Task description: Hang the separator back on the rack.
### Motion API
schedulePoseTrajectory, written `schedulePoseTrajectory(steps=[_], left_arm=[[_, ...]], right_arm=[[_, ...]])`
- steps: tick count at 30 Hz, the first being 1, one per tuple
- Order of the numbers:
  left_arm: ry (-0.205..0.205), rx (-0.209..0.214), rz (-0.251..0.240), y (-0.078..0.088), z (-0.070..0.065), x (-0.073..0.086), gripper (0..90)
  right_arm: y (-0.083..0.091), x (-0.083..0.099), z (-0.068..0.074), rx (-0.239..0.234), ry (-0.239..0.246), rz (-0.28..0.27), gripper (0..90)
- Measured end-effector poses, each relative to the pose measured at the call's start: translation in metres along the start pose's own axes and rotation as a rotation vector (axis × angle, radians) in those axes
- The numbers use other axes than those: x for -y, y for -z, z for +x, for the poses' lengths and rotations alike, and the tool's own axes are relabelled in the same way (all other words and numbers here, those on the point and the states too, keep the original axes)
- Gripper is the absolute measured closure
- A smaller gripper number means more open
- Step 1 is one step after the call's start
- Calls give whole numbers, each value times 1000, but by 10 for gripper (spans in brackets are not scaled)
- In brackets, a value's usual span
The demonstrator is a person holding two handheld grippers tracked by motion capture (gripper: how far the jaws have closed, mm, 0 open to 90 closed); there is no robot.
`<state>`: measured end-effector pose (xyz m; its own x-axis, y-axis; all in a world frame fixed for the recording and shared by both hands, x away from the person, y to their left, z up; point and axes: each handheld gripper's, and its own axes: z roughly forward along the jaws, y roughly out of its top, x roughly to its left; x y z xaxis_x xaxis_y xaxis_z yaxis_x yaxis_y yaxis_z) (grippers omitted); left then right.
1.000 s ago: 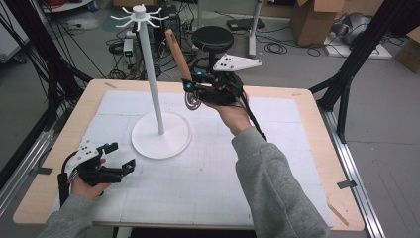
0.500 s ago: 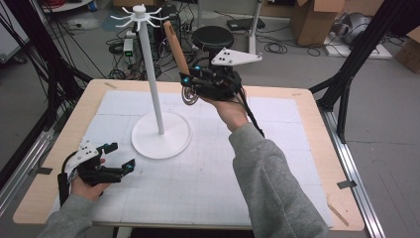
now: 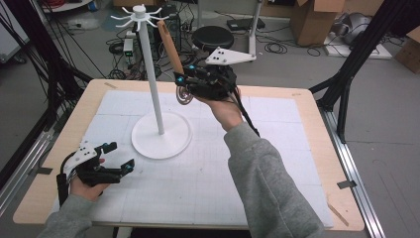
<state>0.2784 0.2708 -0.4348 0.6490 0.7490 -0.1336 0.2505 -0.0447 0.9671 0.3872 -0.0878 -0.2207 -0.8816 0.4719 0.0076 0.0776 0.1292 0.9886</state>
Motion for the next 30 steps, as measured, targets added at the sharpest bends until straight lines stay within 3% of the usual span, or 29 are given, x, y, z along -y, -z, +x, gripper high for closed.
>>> schedulePoseTrajectory(steps=[30], left_arm=[[0, 0, 5, 0, 1, 1, 17]], right_arm=[[-14, 0, 1, 15, -1, 21, 697]])
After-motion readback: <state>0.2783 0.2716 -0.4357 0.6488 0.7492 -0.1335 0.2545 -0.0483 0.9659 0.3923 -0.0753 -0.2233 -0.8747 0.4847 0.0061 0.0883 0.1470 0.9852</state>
